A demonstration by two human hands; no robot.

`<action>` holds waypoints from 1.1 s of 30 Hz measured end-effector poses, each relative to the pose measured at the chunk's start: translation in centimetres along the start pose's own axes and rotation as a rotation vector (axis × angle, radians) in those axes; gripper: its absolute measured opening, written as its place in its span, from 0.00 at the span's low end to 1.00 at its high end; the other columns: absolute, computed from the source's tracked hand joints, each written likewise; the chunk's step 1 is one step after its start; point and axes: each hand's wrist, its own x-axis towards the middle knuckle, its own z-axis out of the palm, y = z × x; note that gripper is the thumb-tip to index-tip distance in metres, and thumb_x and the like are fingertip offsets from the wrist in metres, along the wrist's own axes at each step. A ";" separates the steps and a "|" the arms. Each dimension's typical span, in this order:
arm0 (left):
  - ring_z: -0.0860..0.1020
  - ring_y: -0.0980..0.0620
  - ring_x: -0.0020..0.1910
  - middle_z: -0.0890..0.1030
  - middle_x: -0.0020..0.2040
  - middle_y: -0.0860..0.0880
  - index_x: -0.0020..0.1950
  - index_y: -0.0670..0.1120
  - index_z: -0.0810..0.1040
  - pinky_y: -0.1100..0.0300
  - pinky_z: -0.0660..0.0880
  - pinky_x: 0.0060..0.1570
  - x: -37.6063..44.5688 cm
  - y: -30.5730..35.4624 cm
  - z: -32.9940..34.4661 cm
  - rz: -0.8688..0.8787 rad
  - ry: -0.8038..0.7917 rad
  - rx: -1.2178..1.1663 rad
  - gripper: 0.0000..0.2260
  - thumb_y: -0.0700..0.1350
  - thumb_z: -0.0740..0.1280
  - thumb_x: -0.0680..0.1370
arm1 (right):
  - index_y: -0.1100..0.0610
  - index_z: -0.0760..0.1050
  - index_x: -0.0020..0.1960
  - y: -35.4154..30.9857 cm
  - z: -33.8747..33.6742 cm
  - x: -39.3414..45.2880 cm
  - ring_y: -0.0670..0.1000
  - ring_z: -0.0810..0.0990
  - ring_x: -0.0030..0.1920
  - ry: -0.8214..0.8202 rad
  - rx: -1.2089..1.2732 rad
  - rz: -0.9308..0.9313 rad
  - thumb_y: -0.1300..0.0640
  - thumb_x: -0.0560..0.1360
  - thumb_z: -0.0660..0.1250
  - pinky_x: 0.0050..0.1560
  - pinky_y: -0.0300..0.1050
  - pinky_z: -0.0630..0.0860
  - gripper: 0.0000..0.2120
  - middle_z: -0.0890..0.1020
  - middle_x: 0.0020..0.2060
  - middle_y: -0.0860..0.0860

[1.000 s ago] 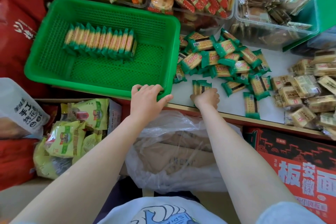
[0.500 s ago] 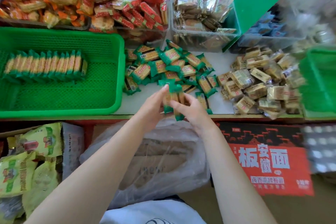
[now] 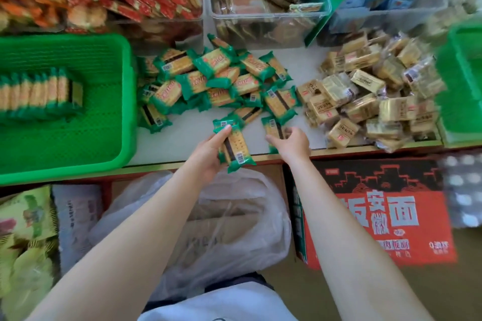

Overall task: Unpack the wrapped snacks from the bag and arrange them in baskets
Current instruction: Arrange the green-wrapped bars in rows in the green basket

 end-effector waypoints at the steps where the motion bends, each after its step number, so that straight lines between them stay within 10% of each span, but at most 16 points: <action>1: 0.84 0.50 0.43 0.84 0.49 0.47 0.57 0.47 0.77 0.60 0.79 0.33 0.0 -0.2 -0.2 -0.006 0.005 0.006 0.11 0.51 0.70 0.79 | 0.58 0.71 0.68 -0.2 0.6 0.1 0.58 0.73 0.67 0.010 -0.101 -0.017 0.40 0.71 0.75 0.64 0.56 0.68 0.33 0.75 0.65 0.55; 6: 0.85 0.47 0.47 0.84 0.52 0.45 0.59 0.45 0.75 0.50 0.82 0.42 0.1 -0.8 -1.5 0.008 -0.018 0.028 0.11 0.41 0.71 0.78 | 0.59 0.71 0.63 -0.6 2.2 -0.7 0.59 0.74 0.62 0.048 -0.186 -0.056 0.44 0.70 0.74 0.63 0.57 0.69 0.29 0.76 0.60 0.56; 11: 0.84 0.44 0.53 0.85 0.54 0.45 0.63 0.46 0.75 0.45 0.81 0.51 0.1 -0.6 -2.3 0.043 -0.008 0.072 0.17 0.49 0.72 0.77 | 0.51 0.75 0.55 -2.0 0.5 -4.1 0.47 0.81 0.51 -0.172 0.494 -0.097 0.50 0.73 0.74 0.51 0.42 0.78 0.14 0.82 0.51 0.47; 16: 0.84 0.44 0.54 0.84 0.59 0.42 0.69 0.44 0.73 0.51 0.81 0.48 -0.1 -0.2 -1.3 0.015 -0.102 -0.021 0.32 0.56 0.75 0.69 | 0.53 0.82 0.51 -2.7 -1.1 -4.6 0.43 0.80 0.41 -0.249 0.575 -0.207 0.50 0.77 0.71 0.40 0.33 0.75 0.07 0.84 0.42 0.47; 26: 0.84 0.44 0.54 0.85 0.56 0.43 0.66 0.43 0.77 0.49 0.79 0.55 0.5 0.3 -1.5 -0.029 -0.037 -0.107 0.32 0.57 0.75 0.66 | 0.56 0.69 0.72 -2.7 0.0 4.7 0.56 0.71 0.68 0.104 0.276 -0.026 0.51 0.73 0.76 0.70 0.52 0.69 0.31 0.72 0.68 0.56; 33: 0.84 0.44 0.55 0.85 0.56 0.43 0.64 0.43 0.77 0.49 0.79 0.57 0.1 0.9 -2.3 -0.033 0.004 -0.088 0.23 0.55 0.72 0.74 | 0.59 0.75 0.60 -2.6 1.2 3.3 0.50 0.78 0.40 -0.036 0.577 0.111 0.47 0.75 0.74 0.39 0.44 0.78 0.21 0.82 0.48 0.54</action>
